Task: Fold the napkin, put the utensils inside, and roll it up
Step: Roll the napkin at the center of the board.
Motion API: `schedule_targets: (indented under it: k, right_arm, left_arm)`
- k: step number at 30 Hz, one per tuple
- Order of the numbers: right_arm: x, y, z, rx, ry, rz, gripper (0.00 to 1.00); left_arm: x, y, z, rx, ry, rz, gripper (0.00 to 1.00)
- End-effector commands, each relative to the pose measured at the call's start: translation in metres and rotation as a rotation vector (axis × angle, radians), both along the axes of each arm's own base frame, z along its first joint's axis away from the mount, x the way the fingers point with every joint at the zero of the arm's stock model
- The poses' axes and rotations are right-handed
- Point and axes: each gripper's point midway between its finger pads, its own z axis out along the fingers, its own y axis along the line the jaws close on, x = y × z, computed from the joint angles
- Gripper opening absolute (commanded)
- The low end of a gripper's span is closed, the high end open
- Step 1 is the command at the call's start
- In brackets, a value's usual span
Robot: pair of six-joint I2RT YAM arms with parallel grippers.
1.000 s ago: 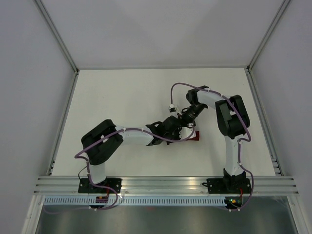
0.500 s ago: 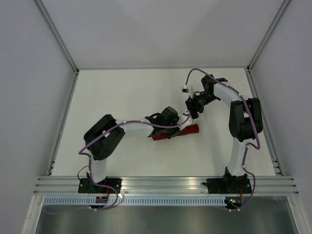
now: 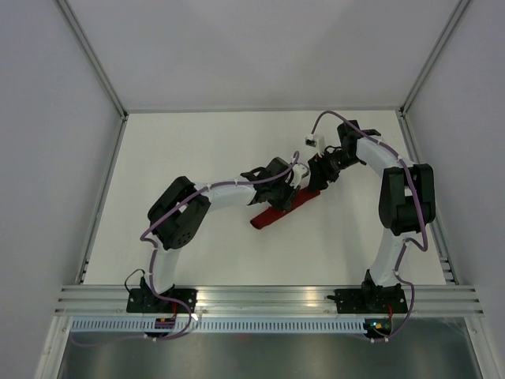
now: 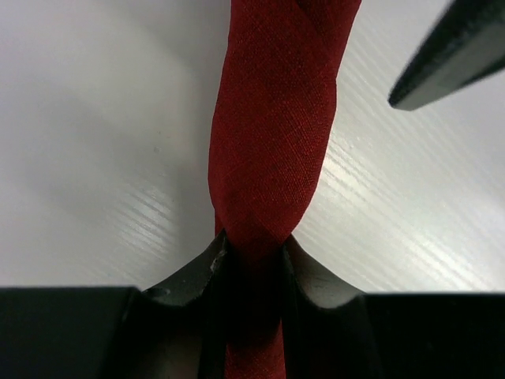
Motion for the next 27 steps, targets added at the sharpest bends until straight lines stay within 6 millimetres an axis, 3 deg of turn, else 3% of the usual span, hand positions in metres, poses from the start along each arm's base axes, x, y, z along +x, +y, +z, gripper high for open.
schedule_targets:
  k: [1,11,21,27]
  right_arm:
    - [0.007,-0.004,0.013,-0.029,-0.044,-0.064,0.67]
    - [0.013,-0.010,0.009,-0.089,0.042,-0.243,0.68]
    - [0.025,-0.012,-0.005,-0.120,0.157,-0.459,0.68]
    - [0.021,-0.008,-0.013,-0.147,0.199,-0.519,0.68]
  left_arm:
    - [-0.010,0.010,-0.031,0.055,0.191,0.211,0.30]
    - [-0.003,0.000,-0.046,0.039,0.262,0.367,0.31]
    - [0.000,-0.005,-0.043,0.016,0.254,0.452,0.32]
    - [0.000,-0.010,-0.043,-0.006,0.246,0.518,0.32]
